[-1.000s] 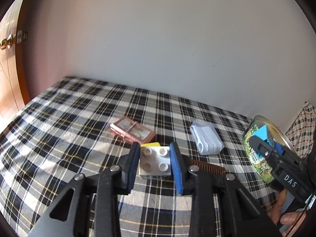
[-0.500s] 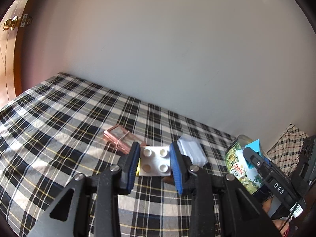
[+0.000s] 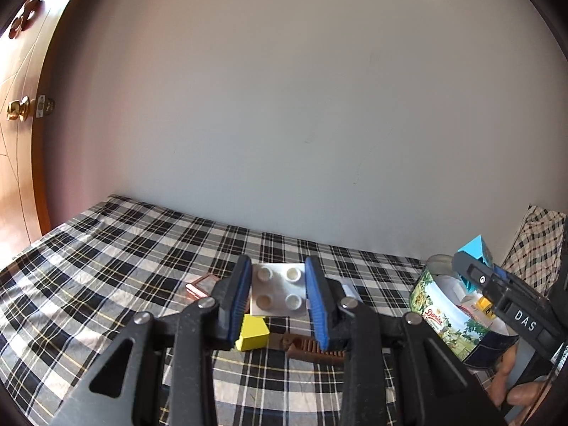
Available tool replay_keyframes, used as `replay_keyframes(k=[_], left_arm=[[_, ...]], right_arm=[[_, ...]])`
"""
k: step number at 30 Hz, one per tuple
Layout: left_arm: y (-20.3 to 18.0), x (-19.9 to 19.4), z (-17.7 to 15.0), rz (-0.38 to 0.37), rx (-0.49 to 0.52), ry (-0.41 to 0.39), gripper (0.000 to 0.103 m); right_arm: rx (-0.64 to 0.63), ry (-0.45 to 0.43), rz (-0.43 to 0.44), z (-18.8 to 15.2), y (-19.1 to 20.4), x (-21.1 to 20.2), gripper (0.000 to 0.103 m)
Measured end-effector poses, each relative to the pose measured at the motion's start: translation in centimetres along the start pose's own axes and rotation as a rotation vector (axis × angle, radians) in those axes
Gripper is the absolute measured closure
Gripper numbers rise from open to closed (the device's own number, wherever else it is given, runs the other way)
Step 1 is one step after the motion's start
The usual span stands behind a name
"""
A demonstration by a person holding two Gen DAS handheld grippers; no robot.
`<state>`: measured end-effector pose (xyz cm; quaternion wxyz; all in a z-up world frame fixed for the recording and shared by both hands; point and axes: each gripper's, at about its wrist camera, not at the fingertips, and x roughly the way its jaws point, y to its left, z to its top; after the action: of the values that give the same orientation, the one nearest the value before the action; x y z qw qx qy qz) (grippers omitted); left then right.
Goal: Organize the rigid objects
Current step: 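Carry moon block with left tool while right tool carries teddy-bear block to tin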
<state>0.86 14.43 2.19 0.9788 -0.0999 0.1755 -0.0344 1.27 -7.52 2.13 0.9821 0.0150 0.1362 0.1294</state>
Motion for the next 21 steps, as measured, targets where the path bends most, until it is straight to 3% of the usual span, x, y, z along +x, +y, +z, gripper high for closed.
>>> replay_keyframes(k=[15,21], left_arm=[[-3.1,-0.5,-0.4,-0.045,0.010,-0.012,0.073],[-5.4,-0.3,-0.5,-0.044,0.048,-0.022,0.073]], right_arm=[[-0.084,0.006,-0.090,-1.4,-2.6,-2.0,0.050],[-0.022,-0.006,-0.108,-1.1,-4.8,-2.7,0.050]])
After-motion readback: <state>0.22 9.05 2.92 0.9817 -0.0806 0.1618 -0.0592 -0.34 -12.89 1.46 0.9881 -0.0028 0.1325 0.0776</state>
